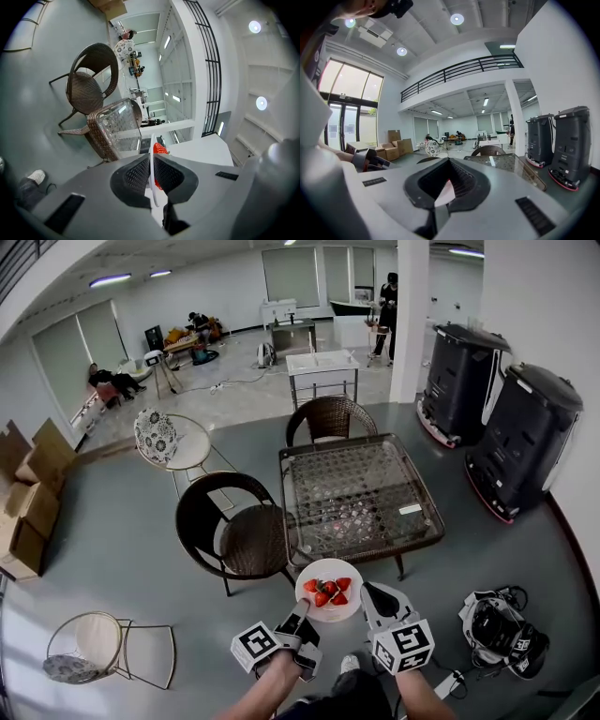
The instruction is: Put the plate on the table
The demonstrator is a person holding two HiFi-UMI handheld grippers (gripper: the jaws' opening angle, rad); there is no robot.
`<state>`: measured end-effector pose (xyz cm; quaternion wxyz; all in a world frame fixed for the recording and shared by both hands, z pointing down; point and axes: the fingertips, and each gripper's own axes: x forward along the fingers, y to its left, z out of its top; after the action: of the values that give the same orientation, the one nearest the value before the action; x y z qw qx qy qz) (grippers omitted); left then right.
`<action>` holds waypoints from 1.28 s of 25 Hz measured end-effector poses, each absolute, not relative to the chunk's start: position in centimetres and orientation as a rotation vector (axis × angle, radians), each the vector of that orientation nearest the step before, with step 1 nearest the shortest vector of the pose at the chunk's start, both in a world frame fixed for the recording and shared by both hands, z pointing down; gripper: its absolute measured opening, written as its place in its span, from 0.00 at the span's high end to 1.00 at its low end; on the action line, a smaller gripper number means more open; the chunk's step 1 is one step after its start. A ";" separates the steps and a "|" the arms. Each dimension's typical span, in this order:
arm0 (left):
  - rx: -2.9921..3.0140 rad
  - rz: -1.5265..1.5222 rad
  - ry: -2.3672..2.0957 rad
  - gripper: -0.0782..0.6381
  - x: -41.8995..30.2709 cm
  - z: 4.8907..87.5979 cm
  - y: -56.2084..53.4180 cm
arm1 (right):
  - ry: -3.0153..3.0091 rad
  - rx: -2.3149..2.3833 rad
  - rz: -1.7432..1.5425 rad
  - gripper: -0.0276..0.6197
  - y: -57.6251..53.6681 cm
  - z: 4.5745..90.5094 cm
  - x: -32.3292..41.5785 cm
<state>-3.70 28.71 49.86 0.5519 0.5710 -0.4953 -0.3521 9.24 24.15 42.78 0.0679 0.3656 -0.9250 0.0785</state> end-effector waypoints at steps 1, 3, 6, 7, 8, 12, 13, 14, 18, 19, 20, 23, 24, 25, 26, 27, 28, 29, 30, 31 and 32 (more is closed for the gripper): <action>1.351 -0.837 -1.174 0.87 -3.4 49.8 27.8 | -2.791 1.091 0.237 0.95 23.1 42.8 9.5; 1.352 -0.843 -1.188 0.87 -2.8 49.7 25.9 | -2.801 1.070 0.246 0.95 21.1 43.0 10.0; 1.348 -0.859 -1.214 0.87 -2.0 49.4 23.3 | -2.815 1.031 0.256 0.95 18.5 43.1 11.0; 1.346 -0.866 -1.223 0.87 -1.7 49.2 22.5 | -2.820 1.018 0.256 0.95 17.7 43.0 11.2; 1.345 -0.874 -1.232 0.87 -1.6 49.0 21.8 | -2.825 1.005 0.254 0.95 17.0 43.0 11.4; 1.337 -0.883 -1.256 0.87 -1.0 48.1 19.0 | -2.844 0.972 0.249 0.95 14.0 42.2 11.9; 1.335 -0.881 -1.258 0.87 -0.9 48.0 18.4 | -2.848 0.969 0.247 0.95 13.5 42.0 12.1; 1.333 -0.880 -1.259 0.87 -0.7 47.9 17.8 | -2.851 0.968 0.243 0.95 12.9 41.9 12.3; 1.343 -0.878 -1.265 0.87 -0.3 48.0 15.1 | -2.857 0.977 0.231 0.95 10.3 41.8 13.1; 1.342 -0.875 -1.264 0.87 -0.3 48.2 14.5 | -2.856 0.984 0.232 0.95 9.8 41.9 13.3; 1.341 -0.870 -1.262 0.87 -0.3 48.4 13.9 | -2.854 0.992 0.233 0.95 9.3 42.0 13.5; 1.340 -0.859 -1.253 0.87 -0.2 48.8 12.0 | -2.841 1.015 0.240 0.95 7.8 42.5 13.9; 1.340 -0.857 -1.248 0.87 -0.2 48.9 11.4 | -2.836 1.021 0.243 0.95 7.3 42.7 13.9; 1.340 -0.854 -1.243 0.87 -0.2 49.0 10.7 | -2.831 1.027 0.246 0.95 6.9 42.9 13.9; 1.338 -0.851 -1.238 0.87 -0.3 49.2 10.1 | -2.825 1.032 0.248 0.95 6.4 43.1 13.8; 1.337 -0.848 -1.233 0.87 -0.3 49.4 9.5 | -2.819 1.039 0.249 0.95 6.0 43.3 13.8; 1.335 -0.845 -1.227 0.87 -0.4 49.7 8.8 | -2.812 1.046 0.251 0.95 5.5 43.5 13.7; 1.335 -0.841 -1.223 0.87 -0.6 50.0 8.2 | -2.805 1.053 0.253 0.95 5.0 43.8 13.6; 1.335 -0.837 -1.219 0.87 -0.9 50.2 7.5 | -2.798 1.059 0.257 0.95 4.4 44.0 13.4; 1.337 -0.832 -1.216 0.87 -1.2 50.4 6.8 | -2.792 1.064 0.259 0.95 3.8 44.2 13.1; 1.341 -0.829 -1.212 0.87 -1.6 50.6 6.1 | -2.785 1.068 0.261 0.95 3.2 44.4 12.7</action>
<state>-1.63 6.07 50.60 0.5451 0.5653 -0.5112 -0.3494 12.67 3.18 44.38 0.0737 0.3558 -0.9276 0.0869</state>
